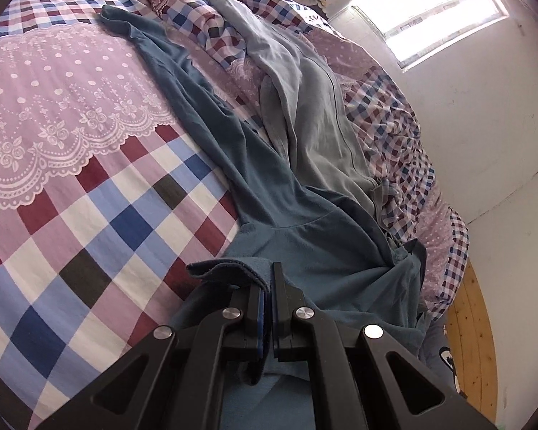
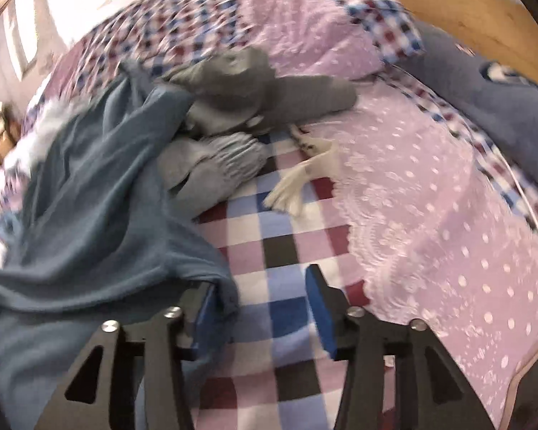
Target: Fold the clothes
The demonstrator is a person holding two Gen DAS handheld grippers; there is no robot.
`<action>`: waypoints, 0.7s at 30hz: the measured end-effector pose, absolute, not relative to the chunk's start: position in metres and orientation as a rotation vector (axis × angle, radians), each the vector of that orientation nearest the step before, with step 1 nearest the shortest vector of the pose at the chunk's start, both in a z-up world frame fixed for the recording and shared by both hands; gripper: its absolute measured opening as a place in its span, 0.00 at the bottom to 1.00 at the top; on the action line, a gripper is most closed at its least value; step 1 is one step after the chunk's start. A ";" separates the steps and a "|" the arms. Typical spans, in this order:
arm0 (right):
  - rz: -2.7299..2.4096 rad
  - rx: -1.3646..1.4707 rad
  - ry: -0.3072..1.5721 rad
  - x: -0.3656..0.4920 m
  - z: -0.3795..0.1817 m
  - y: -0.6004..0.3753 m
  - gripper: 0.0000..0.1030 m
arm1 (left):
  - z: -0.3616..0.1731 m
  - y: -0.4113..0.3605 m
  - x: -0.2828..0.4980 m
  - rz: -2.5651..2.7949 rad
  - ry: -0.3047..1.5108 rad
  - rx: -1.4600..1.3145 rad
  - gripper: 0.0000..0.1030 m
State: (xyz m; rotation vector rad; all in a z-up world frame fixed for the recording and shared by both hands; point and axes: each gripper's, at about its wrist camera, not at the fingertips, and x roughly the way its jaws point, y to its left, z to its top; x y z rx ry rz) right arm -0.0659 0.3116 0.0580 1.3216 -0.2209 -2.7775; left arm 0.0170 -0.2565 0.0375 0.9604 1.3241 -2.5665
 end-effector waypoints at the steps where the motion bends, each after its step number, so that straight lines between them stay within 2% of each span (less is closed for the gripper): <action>1: -2.775 1.311 -0.241 -0.064 0.061 0.313 0.52 | 0.037 -0.257 0.017 -2.566 1.322 0.963 0.01; 4: -2.763 1.292 -0.223 -0.061 0.068 0.311 0.54 | 0.034 -0.257 0.016 -2.553 1.310 0.987 0.01; 9: -2.645 1.492 -0.040 -0.067 0.050 0.301 0.54 | 0.030 -0.256 0.015 -2.544 1.281 1.024 0.01; 14: -2.659 1.480 -0.089 -0.063 0.074 0.307 0.54 | 0.027 -0.258 0.016 -2.535 1.281 1.038 0.01; 21: -2.698 1.235 -0.245 -0.080 0.126 0.289 0.54 | 0.023 -0.256 0.014 -2.532 1.285 1.055 0.01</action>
